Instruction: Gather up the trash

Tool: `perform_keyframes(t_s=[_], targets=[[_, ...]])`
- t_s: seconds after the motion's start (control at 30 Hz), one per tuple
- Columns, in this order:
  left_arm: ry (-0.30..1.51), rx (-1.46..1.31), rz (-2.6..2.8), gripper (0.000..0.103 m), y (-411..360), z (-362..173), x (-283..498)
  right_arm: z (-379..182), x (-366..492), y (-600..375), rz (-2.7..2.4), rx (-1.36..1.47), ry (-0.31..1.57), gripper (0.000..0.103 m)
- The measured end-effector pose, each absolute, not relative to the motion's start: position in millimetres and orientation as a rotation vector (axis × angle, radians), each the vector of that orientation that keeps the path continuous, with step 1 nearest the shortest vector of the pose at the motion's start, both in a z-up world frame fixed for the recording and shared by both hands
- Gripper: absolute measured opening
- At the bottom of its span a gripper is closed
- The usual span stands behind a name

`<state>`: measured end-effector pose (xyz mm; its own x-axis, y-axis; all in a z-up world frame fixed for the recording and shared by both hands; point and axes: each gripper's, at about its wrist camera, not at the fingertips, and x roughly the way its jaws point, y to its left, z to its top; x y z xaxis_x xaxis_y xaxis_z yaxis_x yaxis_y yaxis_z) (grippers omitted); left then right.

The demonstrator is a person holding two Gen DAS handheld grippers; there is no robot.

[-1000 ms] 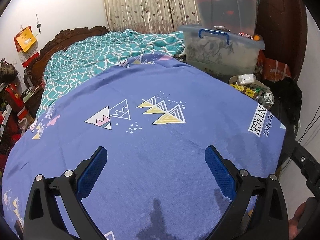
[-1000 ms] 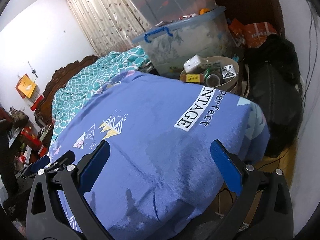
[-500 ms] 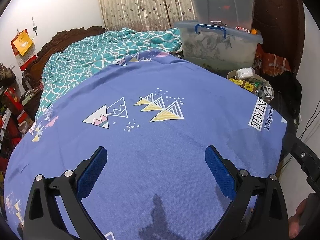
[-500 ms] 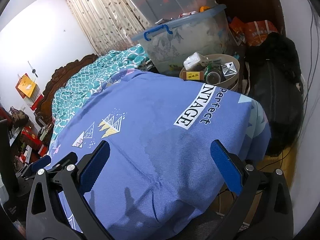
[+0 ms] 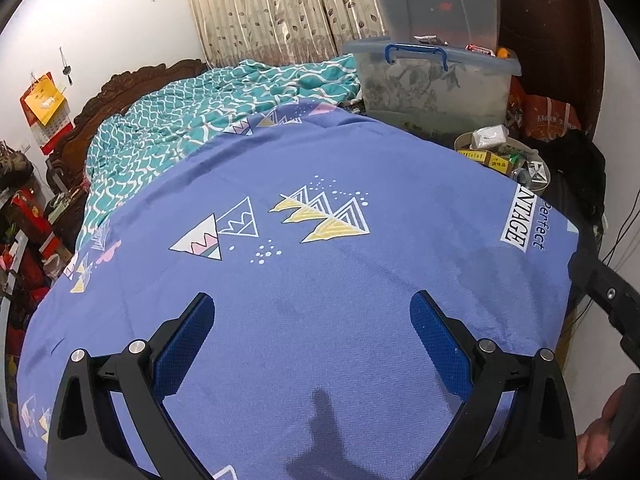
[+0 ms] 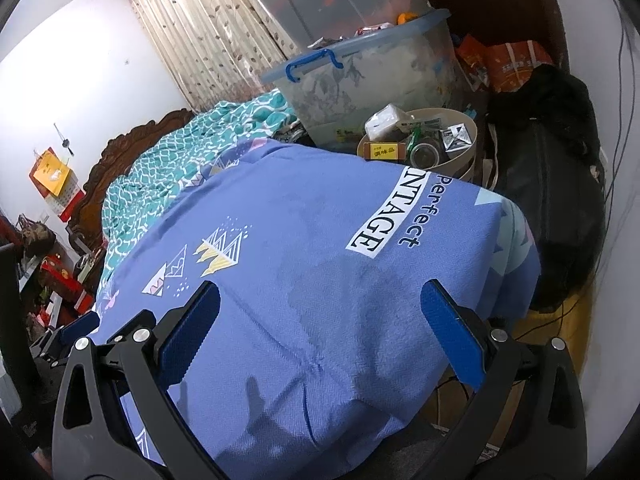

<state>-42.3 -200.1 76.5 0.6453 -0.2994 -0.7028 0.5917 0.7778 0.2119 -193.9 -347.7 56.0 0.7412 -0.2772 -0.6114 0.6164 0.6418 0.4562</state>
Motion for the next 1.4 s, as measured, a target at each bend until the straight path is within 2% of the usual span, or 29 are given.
perform_keyframes(t_s=[0.77,1.13,1.4], targets=[[0.667,0.449,-0.554,0.094,-201,80,-51,59,-197,-345,-0.548,0.693,0.519,0.099],[0.544,0.373,-0.641,0.094,-198,107,-65,72,-209,-346,-0.609,0.649,0.499,0.097],[0.420,0.365,-0.720,0.094,-206,139,-69,106,-227,-342,-0.702,0.593,0.430,0.096]])
